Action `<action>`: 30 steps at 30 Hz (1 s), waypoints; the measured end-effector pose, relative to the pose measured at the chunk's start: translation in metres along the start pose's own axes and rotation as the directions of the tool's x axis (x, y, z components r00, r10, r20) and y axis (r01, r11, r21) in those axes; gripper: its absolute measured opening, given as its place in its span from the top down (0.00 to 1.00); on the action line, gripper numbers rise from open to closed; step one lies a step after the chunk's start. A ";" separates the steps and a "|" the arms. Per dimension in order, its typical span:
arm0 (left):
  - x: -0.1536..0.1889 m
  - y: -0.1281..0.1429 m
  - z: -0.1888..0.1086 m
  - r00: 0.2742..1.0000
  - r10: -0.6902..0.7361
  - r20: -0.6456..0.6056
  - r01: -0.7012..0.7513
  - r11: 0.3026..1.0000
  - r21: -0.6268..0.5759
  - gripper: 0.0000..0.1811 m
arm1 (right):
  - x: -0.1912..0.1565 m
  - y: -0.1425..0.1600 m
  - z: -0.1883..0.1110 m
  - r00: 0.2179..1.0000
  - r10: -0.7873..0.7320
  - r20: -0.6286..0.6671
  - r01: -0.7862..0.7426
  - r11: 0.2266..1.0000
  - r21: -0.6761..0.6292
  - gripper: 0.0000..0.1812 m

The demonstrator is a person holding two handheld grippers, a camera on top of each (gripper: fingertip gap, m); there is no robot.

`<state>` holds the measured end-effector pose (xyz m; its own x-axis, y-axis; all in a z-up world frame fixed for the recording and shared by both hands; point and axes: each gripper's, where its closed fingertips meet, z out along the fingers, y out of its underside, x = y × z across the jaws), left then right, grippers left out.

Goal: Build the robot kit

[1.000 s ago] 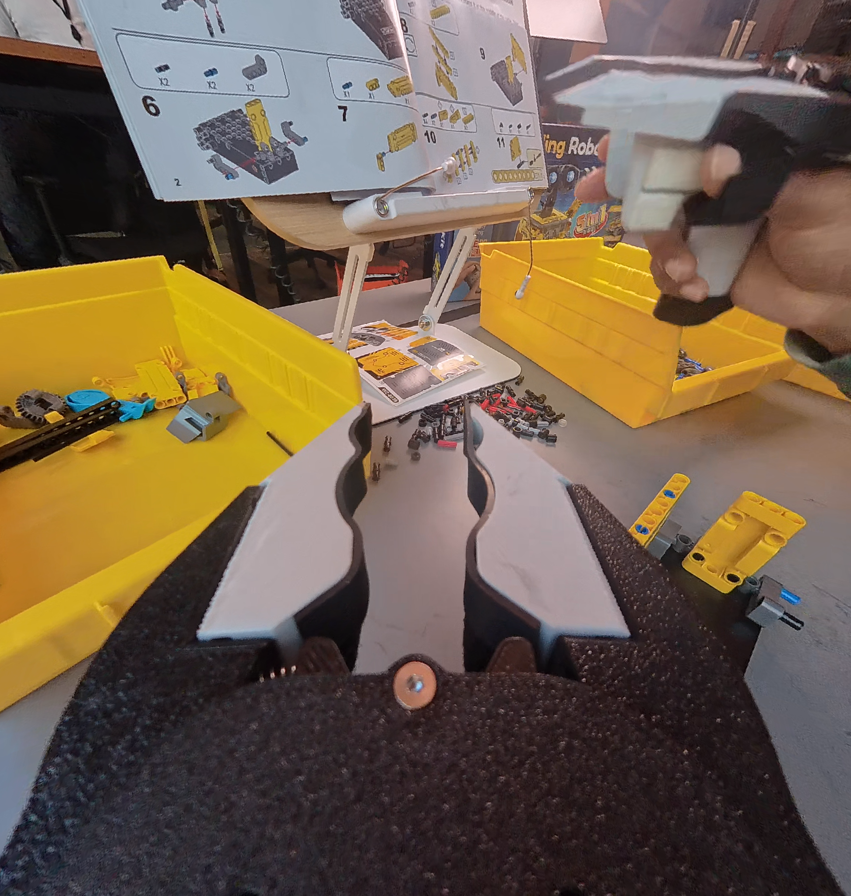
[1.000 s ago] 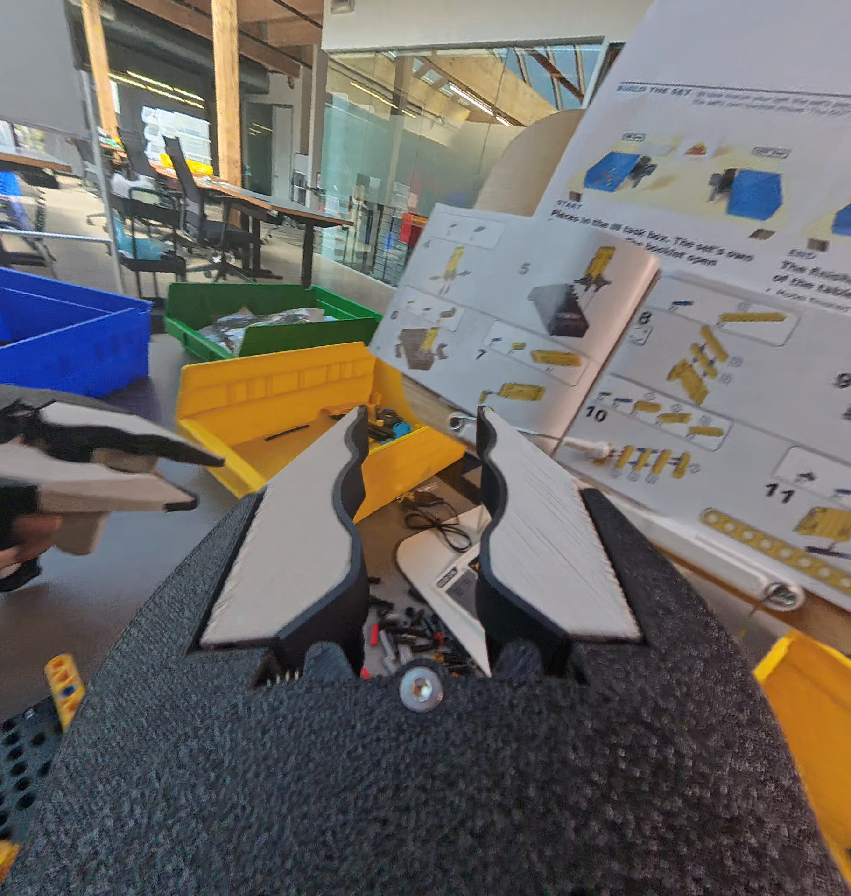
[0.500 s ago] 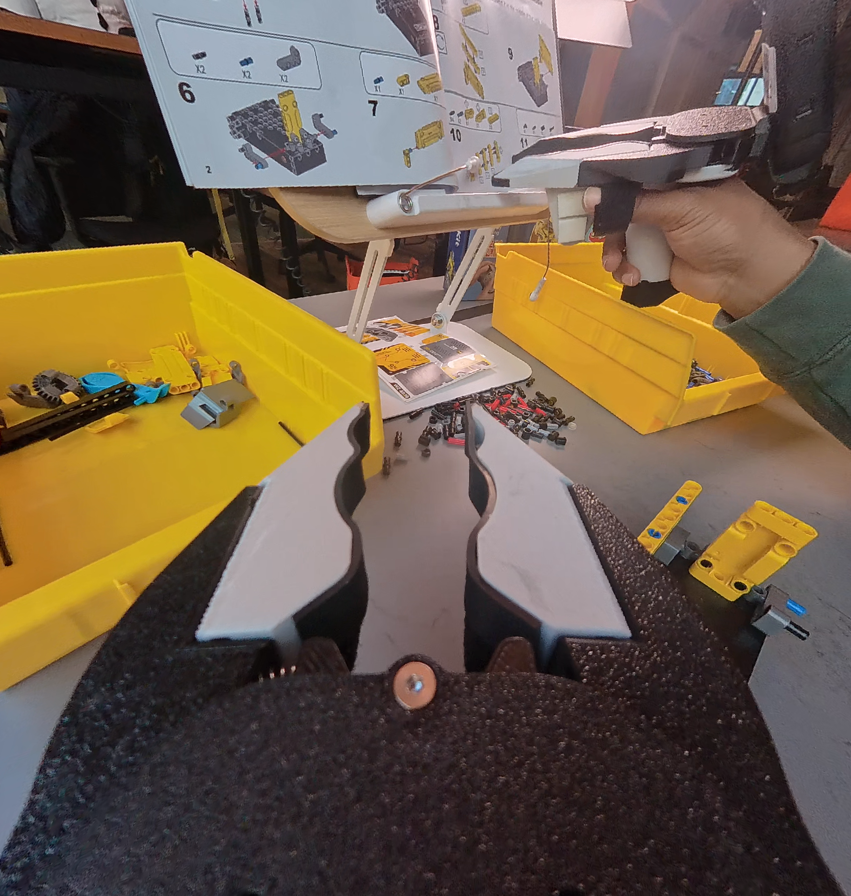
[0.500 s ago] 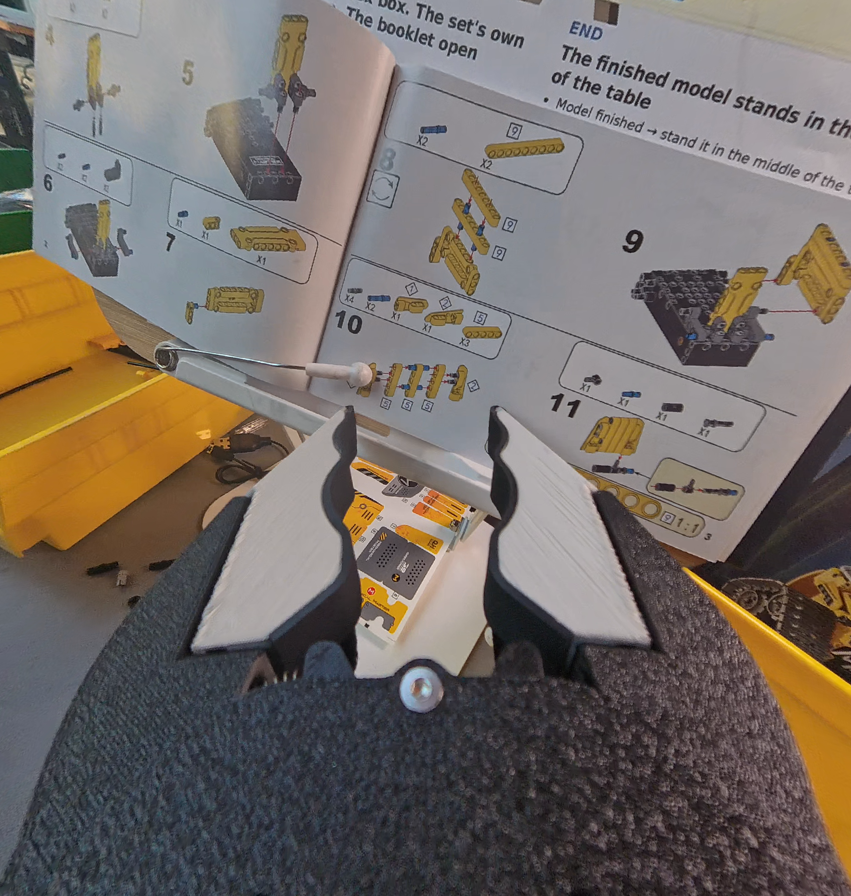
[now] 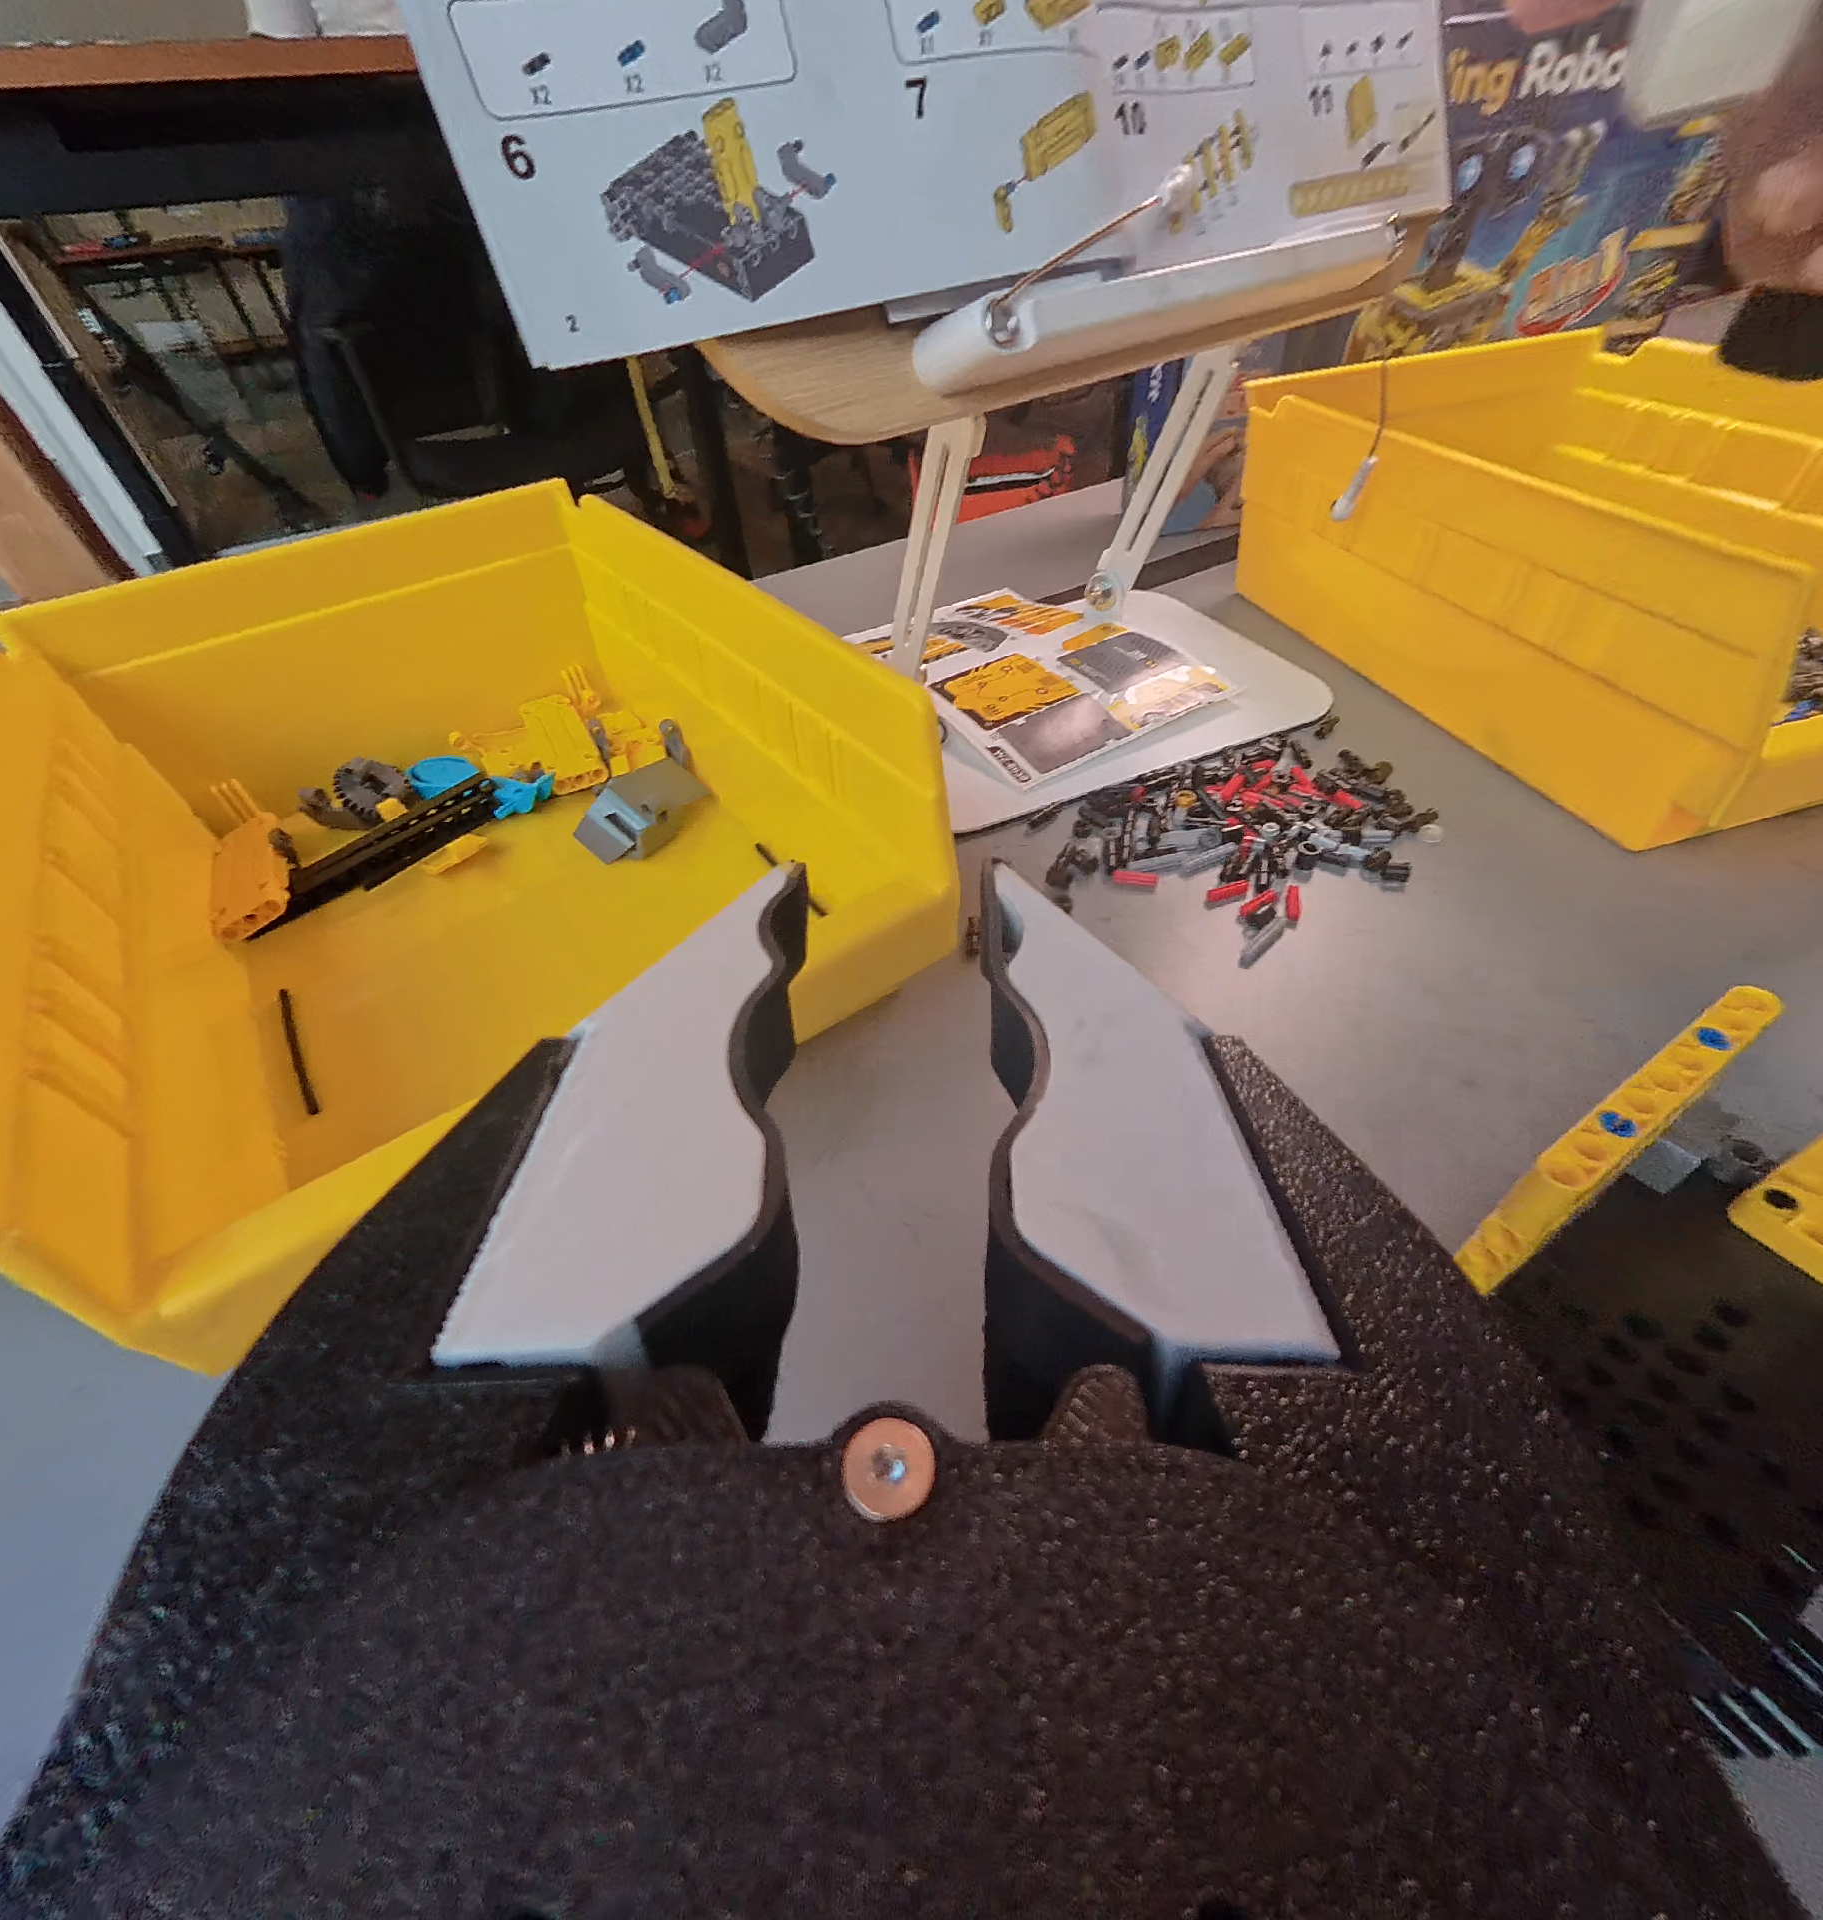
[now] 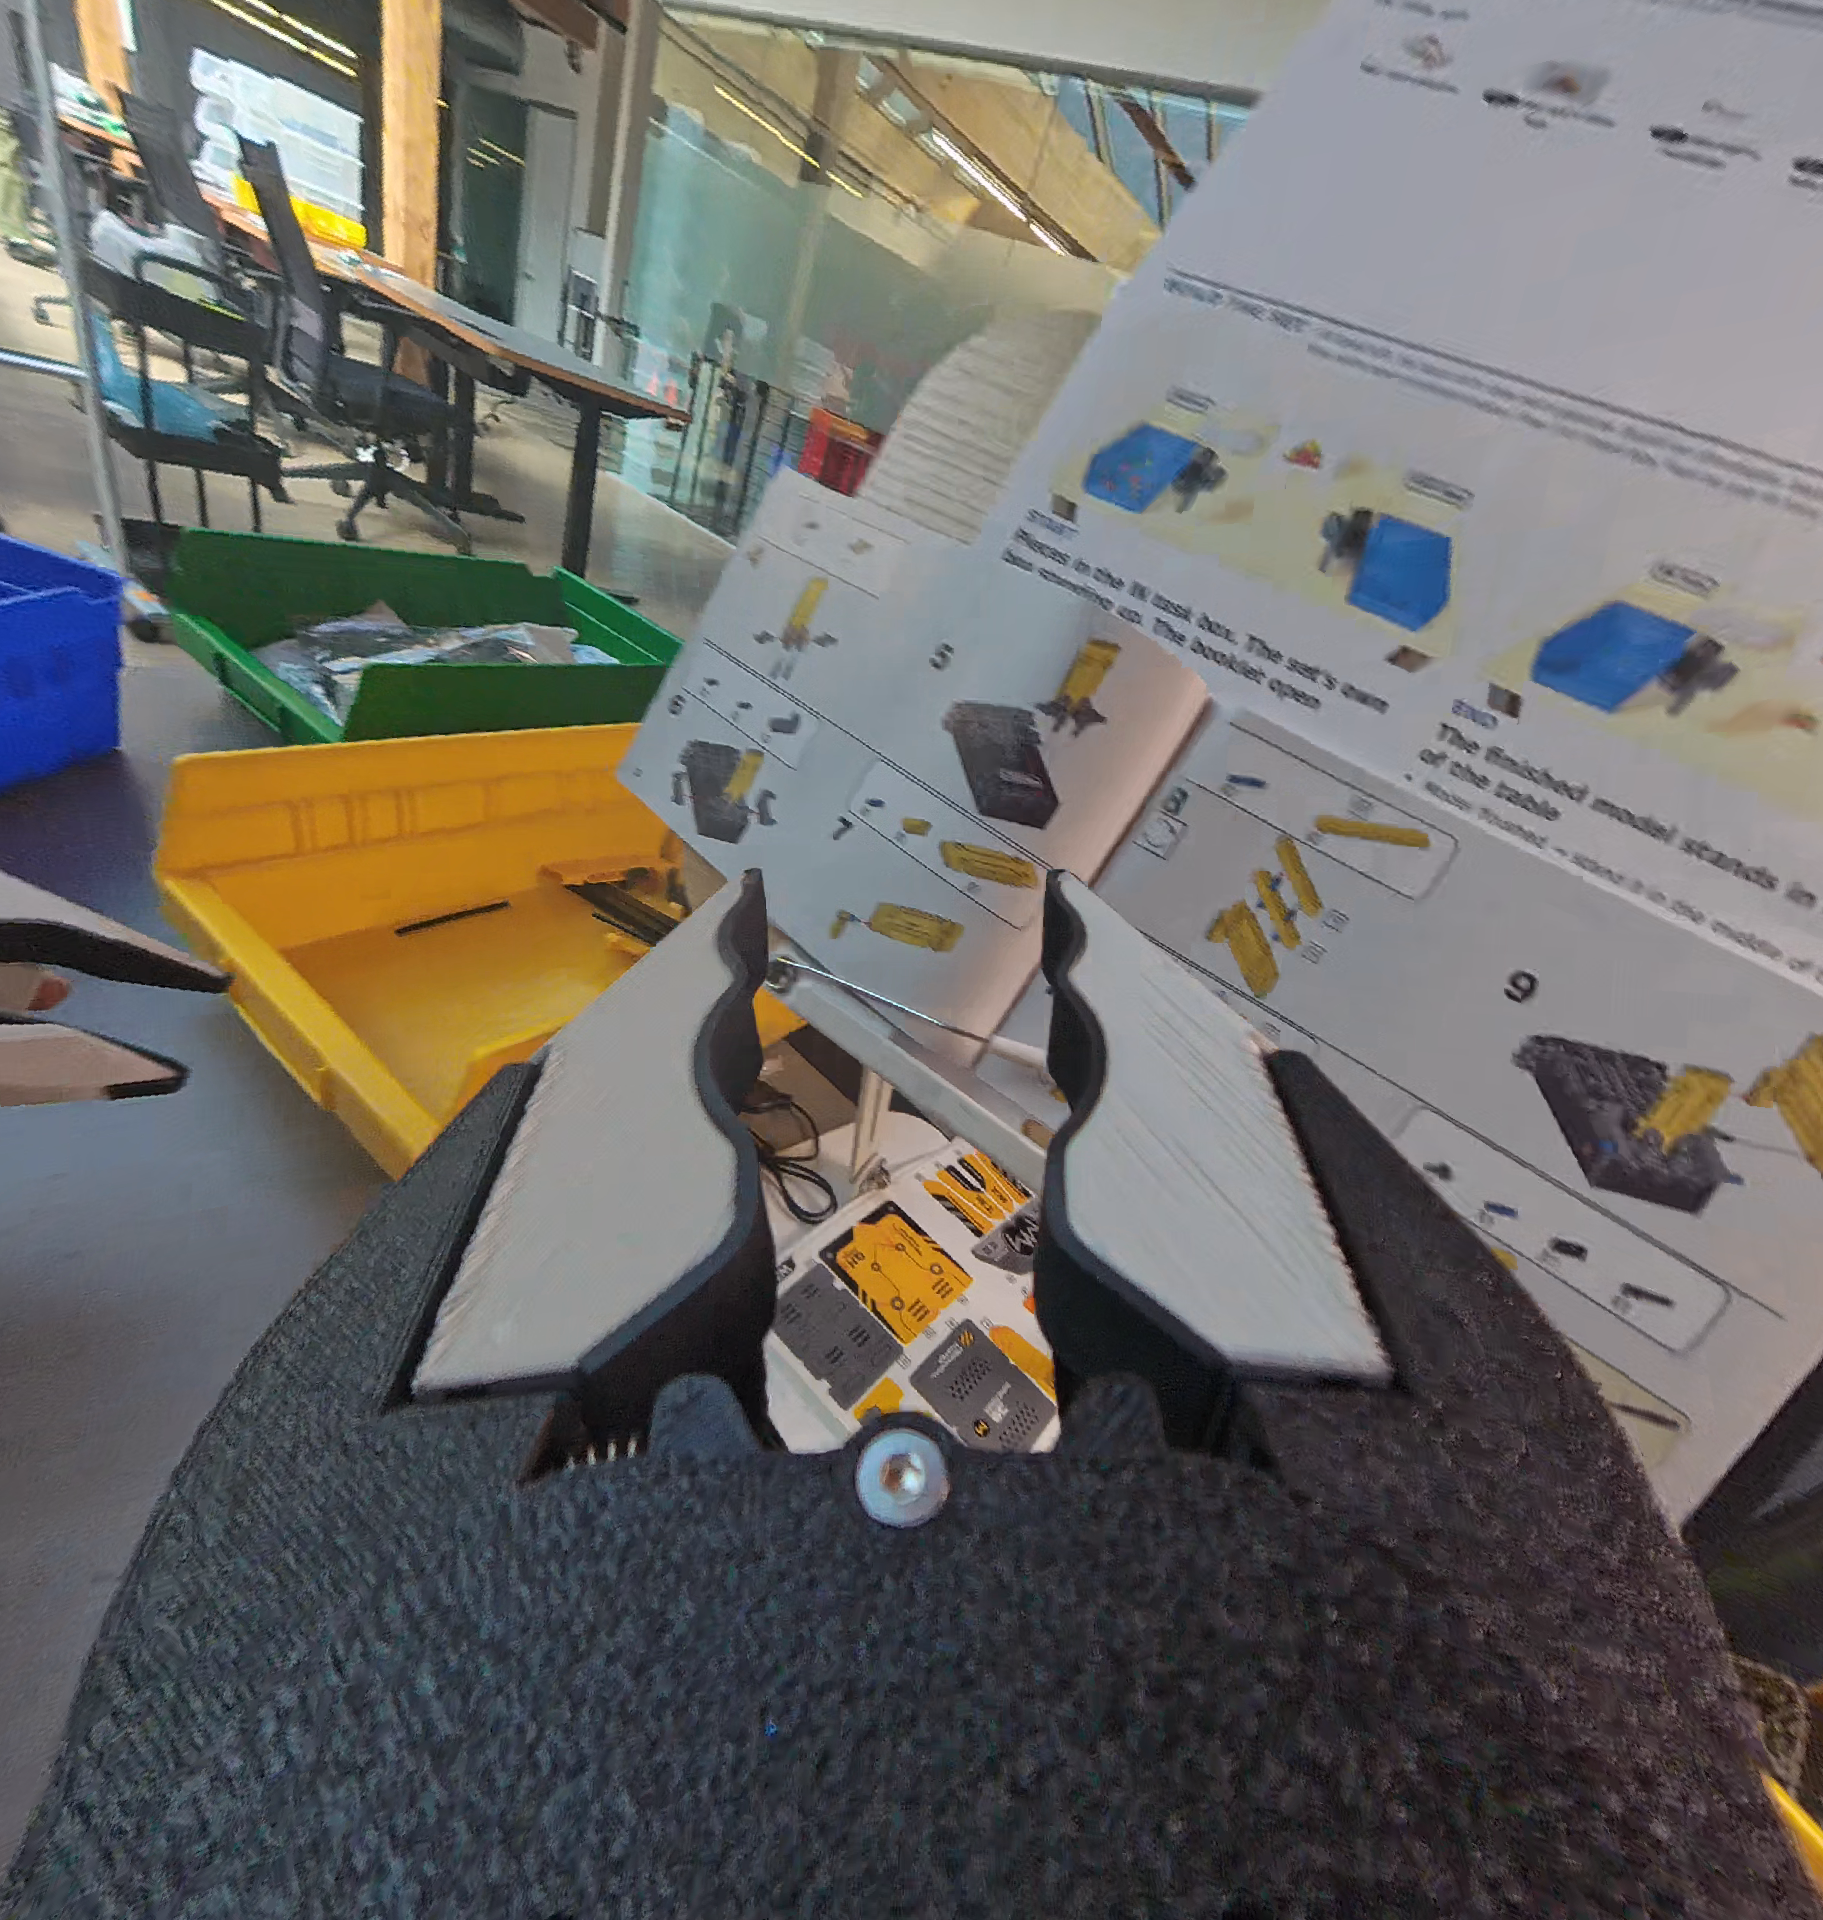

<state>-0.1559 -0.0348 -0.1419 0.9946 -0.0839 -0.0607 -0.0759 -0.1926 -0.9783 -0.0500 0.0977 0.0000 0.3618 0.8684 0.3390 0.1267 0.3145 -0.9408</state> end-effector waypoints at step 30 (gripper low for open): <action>-0.072 -0.030 -0.015 0.826 0.266 0.497 -0.227 0.964 -0.139 1.00 | -0.328 -0.046 -0.035 0.854 -0.073 0.516 0.086 0.996 -0.001 1.00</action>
<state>-0.2263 -0.0381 -0.1054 0.8362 0.3653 -0.4091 -0.3088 -0.3028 -0.9016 -0.1420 -0.2147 -0.0676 -0.1768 0.9159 0.3603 0.1586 0.3878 -0.9080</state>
